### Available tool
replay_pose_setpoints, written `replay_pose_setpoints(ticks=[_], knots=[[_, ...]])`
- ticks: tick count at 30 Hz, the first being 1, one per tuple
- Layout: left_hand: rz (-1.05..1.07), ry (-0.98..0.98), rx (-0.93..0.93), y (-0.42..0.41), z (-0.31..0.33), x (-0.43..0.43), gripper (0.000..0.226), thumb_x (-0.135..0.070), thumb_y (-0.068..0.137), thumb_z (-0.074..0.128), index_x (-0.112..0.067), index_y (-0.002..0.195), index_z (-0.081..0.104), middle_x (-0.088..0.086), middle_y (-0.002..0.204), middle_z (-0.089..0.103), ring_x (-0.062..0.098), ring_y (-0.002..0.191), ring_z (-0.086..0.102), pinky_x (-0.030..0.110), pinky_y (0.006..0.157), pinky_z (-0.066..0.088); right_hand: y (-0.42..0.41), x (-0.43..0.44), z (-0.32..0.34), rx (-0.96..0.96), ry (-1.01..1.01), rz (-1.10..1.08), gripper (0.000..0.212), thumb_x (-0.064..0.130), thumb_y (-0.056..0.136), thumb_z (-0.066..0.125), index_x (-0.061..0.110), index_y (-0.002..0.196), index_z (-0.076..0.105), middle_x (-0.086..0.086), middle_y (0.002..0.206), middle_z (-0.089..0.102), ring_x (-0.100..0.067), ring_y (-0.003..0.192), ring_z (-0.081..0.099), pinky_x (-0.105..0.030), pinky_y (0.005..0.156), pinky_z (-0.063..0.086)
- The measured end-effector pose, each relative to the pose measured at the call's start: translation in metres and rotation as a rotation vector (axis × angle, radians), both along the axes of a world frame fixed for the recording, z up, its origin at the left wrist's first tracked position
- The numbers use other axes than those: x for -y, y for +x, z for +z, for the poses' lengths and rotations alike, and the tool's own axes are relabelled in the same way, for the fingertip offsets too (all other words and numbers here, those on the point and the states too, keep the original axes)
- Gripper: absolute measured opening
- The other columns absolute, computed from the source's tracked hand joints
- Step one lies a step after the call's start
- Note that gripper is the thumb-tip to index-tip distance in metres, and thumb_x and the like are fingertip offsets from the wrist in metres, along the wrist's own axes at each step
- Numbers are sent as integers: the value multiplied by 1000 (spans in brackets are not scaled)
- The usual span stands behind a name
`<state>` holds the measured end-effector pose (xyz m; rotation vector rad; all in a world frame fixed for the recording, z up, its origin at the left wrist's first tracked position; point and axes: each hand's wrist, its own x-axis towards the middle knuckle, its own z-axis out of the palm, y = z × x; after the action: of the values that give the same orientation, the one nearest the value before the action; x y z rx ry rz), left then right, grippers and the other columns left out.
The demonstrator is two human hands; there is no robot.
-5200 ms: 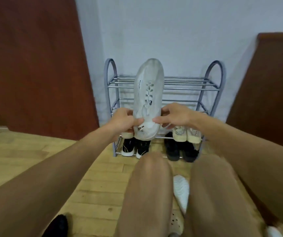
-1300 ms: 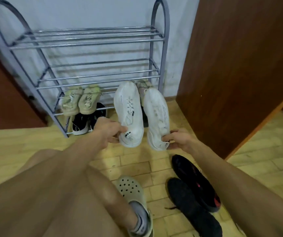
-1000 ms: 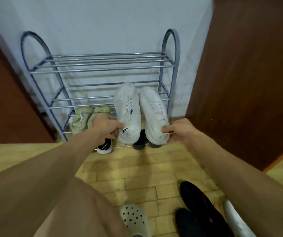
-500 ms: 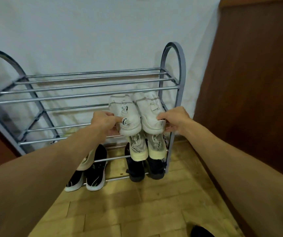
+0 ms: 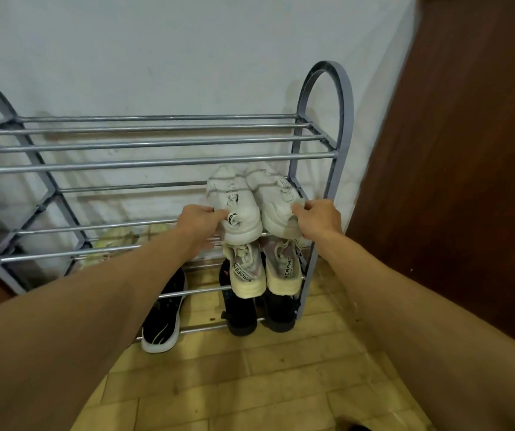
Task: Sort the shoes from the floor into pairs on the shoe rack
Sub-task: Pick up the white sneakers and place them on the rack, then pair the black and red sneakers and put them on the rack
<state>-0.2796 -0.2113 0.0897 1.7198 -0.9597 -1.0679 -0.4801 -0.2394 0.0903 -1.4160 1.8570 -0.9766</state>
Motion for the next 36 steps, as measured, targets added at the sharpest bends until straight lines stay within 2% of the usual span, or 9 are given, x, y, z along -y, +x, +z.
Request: replay_pose_setpoints(ticks=[3,9,11,15,19,24,28,32,36], knots=[[-44,12,-15,1,7,-14,51,-28,87,66,-3,128,53,13,122,61,25,106,60,35,77,53,-6,-8,0,15,0,22,26,26,89,59,6,102,70,-11,104,69,-28,93,65,-45,84,56],[-110,-7,134,-18,26,-73,43,-24,87,64,-6,124,52,9,119,55,22,102,54,38,88,51,-35,-63,5,-93,108,220,39,22,88,64,12,125,61,-5,125,62,-22,104,62,-42,92,54],[-169,6,180,-31,29,-100,37,-24,86,64,-7,118,56,9,112,58,22,98,55,40,89,52,-51,-91,6,-160,155,303,36,22,88,64,12,123,63,-6,123,63,-23,106,62,-42,93,54],[-370,50,223,-70,33,-159,23,-31,83,68,-16,100,61,3,107,59,19,96,56,29,68,49,-90,-151,7,-315,262,475,30,24,89,63,13,116,67,-4,118,66,-15,93,63,-33,84,55],[-565,99,265,-112,22,-216,15,-35,83,69,-21,78,64,-1,89,61,17,85,58,30,69,47,-127,-211,-2,-388,374,522,35,25,92,59,10,124,62,-3,115,62,-21,94,65,-32,76,59],[-825,159,408,-162,-18,-270,27,-38,81,69,-15,95,70,-5,101,66,9,91,59,20,68,43,-175,-290,-30,-290,490,457,32,22,94,56,7,121,63,6,86,61,-8,72,60,-18,56,51],[-965,219,494,-196,-54,-303,25,-40,77,70,-17,88,70,-4,99,65,14,93,59,28,83,50,-208,-345,-65,-172,599,386,31,20,94,55,8,122,61,-2,96,61,-15,83,62,-21,64,52],[-1066,249,501,-215,-86,-335,21,-38,80,66,-20,78,57,-2,81,52,12,70,54,23,67,43,-231,-387,-112,-8,693,246,10,14,92,55,9,98,61,-5,74,53,-17,67,53,-23,62,47],[-1193,260,640,-223,-100,-346,23,-39,82,65,-22,98,66,-6,91,58,13,92,57,30,83,47,-248,-412,-164,-164,752,149,12,16,90,53,8,89,62,-6,76,55,-19,66,52,-24,58,43]])
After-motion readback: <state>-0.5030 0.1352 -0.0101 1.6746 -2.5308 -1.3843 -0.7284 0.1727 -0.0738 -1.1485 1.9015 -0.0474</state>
